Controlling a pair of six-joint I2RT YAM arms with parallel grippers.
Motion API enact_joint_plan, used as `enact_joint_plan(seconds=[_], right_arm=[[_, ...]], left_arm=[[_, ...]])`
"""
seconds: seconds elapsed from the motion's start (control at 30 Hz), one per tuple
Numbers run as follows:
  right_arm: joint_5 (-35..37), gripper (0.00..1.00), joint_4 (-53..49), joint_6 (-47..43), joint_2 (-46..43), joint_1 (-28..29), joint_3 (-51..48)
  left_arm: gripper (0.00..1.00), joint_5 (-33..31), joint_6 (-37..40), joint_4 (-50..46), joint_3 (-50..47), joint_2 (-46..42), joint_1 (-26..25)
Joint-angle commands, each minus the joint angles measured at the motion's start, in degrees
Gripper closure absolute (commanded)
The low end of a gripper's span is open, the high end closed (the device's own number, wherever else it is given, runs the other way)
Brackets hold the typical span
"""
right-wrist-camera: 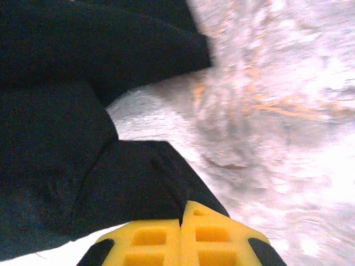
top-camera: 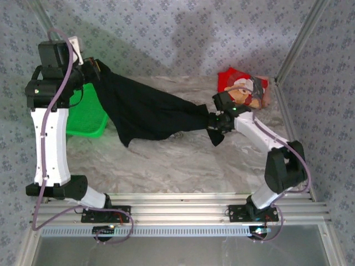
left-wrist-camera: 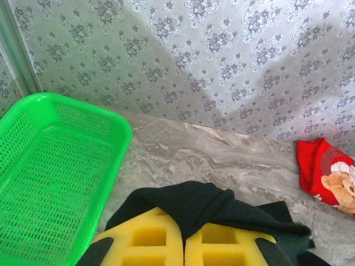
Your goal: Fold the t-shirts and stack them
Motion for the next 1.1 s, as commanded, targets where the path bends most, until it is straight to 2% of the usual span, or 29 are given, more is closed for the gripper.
enact_joint_plan(seconds=[0.0, 0.1, 0.3, 0.53, 0.7, 0.83, 0.97, 1.07], right_arm=[[1.4, 1.0, -5.0, -4.9, -4.6, -4.6, -4.7], [-3.5, 1.0, -2.5, -5.3, -8.2, -7.3, -9.0], [-12.4, 1.0, 1.1, -6.8, -12.0, -7.7, -12.4], [-26.4, 1.0, 2.9, -6.9, -15.2, -8.9, -3.3], [-30.4, 1.0, 4.8, -2.5, -16.2, -13.1, 6.9], [-33.4, 1.0, 4.3, -0.2, -18.2, -14.7, 15.0], [-35.4, 1.0, 5.5, 2.2, -20.7, -15.6, 20.9], [-39.0, 1.0, 10.4, 5.9, -22.0, -14.2, 21.1]], left_arm=[[1.0, 1.3, -0.3, 2.4, 1.8, 1.5, 1.6], [1.0, 2.4, -0.4, 2.9, -0.4, 1.9, 1.6], [1.0, 4.1, -0.5, 5.3, -6.0, 1.9, 1.5], [1.0, 9.1, -2.3, 9.1, -3.5, 4.1, -0.2], [1.0, 13.0, -4.2, 11.1, 8.4, 11.9, -5.0], [1.0, 19.2, -10.3, 14.4, 24.5, 21.5, -7.4], [1.0, 25.8, -19.9, 19.5, 45.4, 33.3, -7.7], [1.0, 27.0, -25.4, 23.7, 49.7, 37.5, -6.0]])
